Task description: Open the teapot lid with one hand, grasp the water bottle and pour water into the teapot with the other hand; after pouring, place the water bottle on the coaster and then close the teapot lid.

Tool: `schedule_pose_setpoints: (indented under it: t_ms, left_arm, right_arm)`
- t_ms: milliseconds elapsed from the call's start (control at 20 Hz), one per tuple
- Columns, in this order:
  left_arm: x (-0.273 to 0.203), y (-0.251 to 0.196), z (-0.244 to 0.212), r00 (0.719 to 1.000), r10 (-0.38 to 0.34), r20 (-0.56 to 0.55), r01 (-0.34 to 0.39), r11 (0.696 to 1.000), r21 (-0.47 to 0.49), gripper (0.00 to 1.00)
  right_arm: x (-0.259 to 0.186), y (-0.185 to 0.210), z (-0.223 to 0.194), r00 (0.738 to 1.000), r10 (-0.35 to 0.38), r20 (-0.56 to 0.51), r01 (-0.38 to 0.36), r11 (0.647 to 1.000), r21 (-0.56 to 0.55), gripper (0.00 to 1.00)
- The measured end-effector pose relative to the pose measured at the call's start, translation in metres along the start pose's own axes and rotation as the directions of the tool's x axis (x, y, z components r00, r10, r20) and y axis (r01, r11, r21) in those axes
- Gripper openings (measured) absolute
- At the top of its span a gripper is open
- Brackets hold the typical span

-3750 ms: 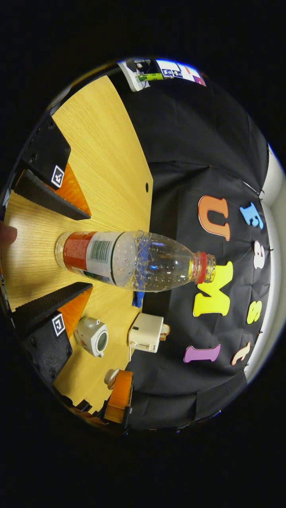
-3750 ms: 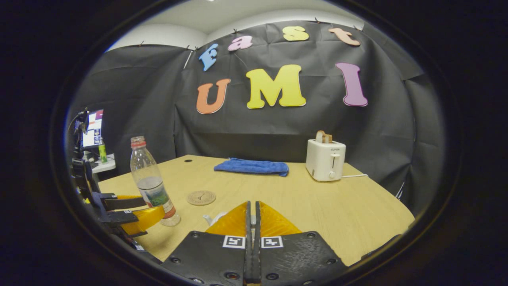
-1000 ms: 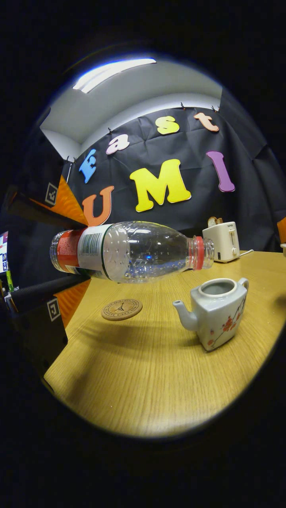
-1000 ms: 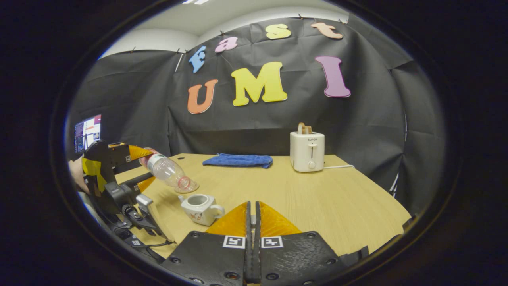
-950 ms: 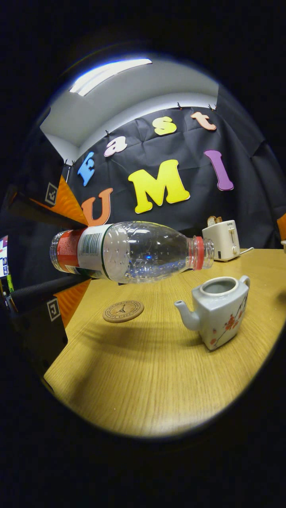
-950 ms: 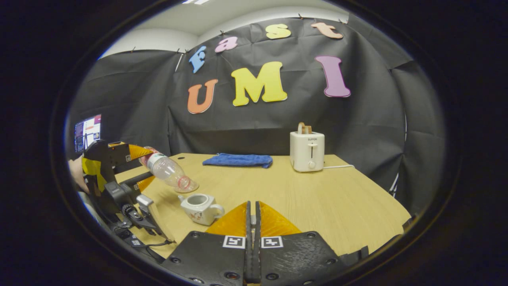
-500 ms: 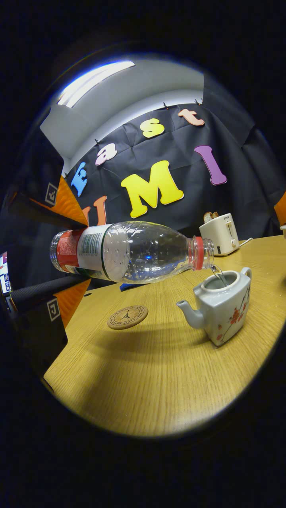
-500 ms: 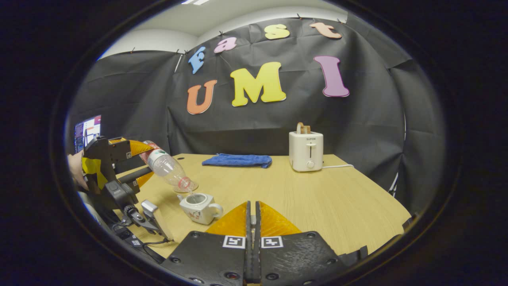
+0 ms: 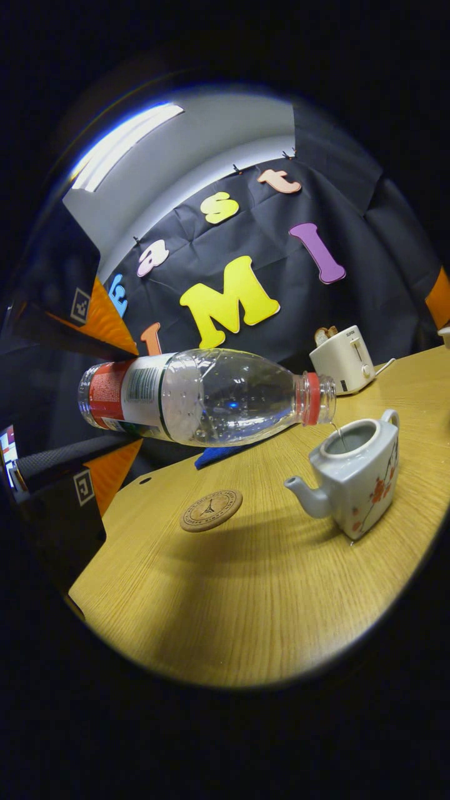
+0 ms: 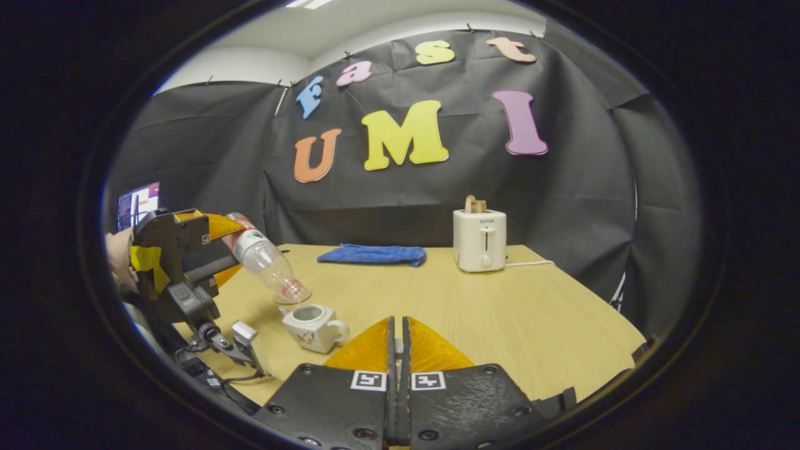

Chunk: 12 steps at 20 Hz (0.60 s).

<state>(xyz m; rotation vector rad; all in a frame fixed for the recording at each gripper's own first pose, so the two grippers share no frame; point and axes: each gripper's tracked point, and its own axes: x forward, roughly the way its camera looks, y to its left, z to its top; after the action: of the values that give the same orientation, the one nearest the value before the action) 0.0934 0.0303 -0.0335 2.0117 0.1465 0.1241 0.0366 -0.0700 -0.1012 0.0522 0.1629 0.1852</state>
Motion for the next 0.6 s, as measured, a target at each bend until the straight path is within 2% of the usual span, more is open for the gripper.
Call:
schedule_pose_setpoints:
  t_ms: [200,250,300,400,600]
  left_arm:
    - [-0.0008,0.0011,0.0023,1.000,0.002,0.005,-0.002,0.999,0.042,0.69]
    - [-0.0043,0.0017,0.0015,1.000,0.003,0.003,-0.003,0.999,0.053,0.74]
    - [-0.0050,0.0019,0.0013,1.000,0.001,0.002,-0.001,0.998,0.063,0.69]
    - [-0.0062,0.0040,-0.0004,1.000,0.001,0.000,-0.001,0.997,0.081,0.69]
    - [-0.0050,0.0049,-0.0008,1.000,0.003,-0.001,-0.003,0.996,0.094,0.69]
  right_arm:
    - [-0.0002,-0.0011,0.0008,1.000,-0.004,0.007,0.004,1.000,-0.004,0.02]
    - [-0.0007,-0.0010,0.0017,1.000,-0.004,0.013,0.005,1.000,-0.009,0.00]
    - [-0.0014,0.0001,0.0019,1.000,-0.003,0.014,0.003,1.000,-0.012,0.00]
    - [-0.0020,0.0006,0.0016,1.000,-0.001,0.016,0.001,1.000,-0.010,0.02]
    - [-0.0040,-0.0010,0.0034,1.000,-0.003,0.023,0.003,1.000,-0.007,0.00]
